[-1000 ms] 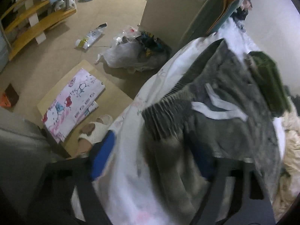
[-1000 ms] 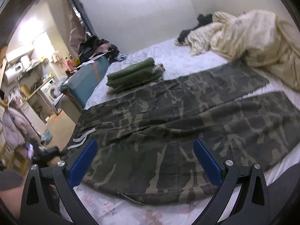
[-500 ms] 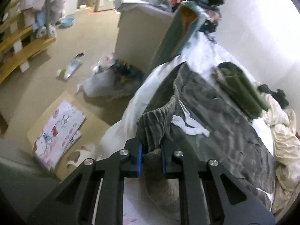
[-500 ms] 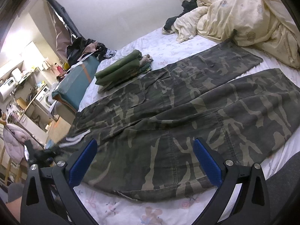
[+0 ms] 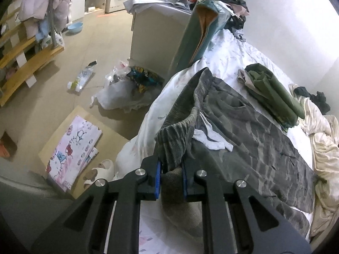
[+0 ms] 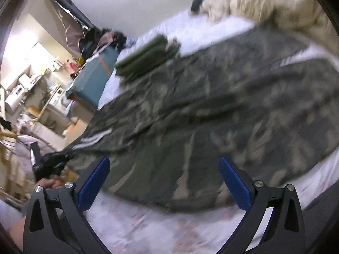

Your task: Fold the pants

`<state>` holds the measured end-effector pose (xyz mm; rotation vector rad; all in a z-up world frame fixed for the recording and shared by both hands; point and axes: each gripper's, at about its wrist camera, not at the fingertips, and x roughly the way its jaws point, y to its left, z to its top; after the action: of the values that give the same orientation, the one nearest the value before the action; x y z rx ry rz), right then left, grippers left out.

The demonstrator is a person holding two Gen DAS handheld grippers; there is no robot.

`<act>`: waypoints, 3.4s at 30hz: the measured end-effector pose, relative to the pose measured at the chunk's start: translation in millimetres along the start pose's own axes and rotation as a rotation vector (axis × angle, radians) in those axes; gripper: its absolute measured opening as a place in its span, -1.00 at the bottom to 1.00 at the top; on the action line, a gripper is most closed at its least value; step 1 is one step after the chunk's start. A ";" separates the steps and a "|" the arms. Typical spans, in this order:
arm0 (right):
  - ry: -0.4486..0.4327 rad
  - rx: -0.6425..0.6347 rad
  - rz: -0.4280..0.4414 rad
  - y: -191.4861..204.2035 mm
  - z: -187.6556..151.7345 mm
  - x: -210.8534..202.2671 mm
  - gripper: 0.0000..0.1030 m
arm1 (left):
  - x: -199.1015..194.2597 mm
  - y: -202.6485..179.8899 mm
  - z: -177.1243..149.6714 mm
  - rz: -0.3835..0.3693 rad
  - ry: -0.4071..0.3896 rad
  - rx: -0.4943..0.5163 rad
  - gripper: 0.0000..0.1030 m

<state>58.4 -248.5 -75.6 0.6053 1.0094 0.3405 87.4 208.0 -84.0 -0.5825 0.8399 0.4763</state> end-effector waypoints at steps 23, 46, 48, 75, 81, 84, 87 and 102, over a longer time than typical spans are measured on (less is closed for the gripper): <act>-0.083 0.661 -0.094 -174.4 6.4 36.2 1.00 | 11.5 -0.5 -11.1 0.101 0.000 0.064 -0.77; -0.513 0.936 -0.553 -307.7 94.6 -91.4 0.42 | 22.0 -12.0 -15.5 0.222 0.002 0.144 -0.77; -0.517 0.958 -0.589 -314.3 88.5 -101.2 -0.13 | 23.1 -11.4 -15.2 0.227 0.008 0.140 -0.76; -0.701 0.750 -0.509 -246.8 159.3 -178.0 -0.97 | 19.0 -5.4 15.0 0.180 0.152 0.155 -0.76; -0.731 0.631 -0.414 -217.3 191.3 -195.9 -0.97 | 17.9 5.1 37.9 0.096 0.242 0.059 -0.77; -0.731 0.525 -0.416 -196.6 208.4 -204.2 -0.97 | 12.4 2.5 47.5 0.054 0.256 0.040 -0.76; -0.687 0.525 -0.429 -205.3 224.5 -196.5 -0.97 | 17.9 -0.8 58.5 0.043 0.280 0.003 -0.76; -0.348 0.379 -0.583 -211.9 383.4 -78.6 -0.97 | 72.9 -61.6 143.5 0.006 0.320 0.043 -0.76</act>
<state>349.5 -577.3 -2.9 0.6501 0.8696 -0.4677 245.5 266.6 -48.2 -0.6254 1.1538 0.3744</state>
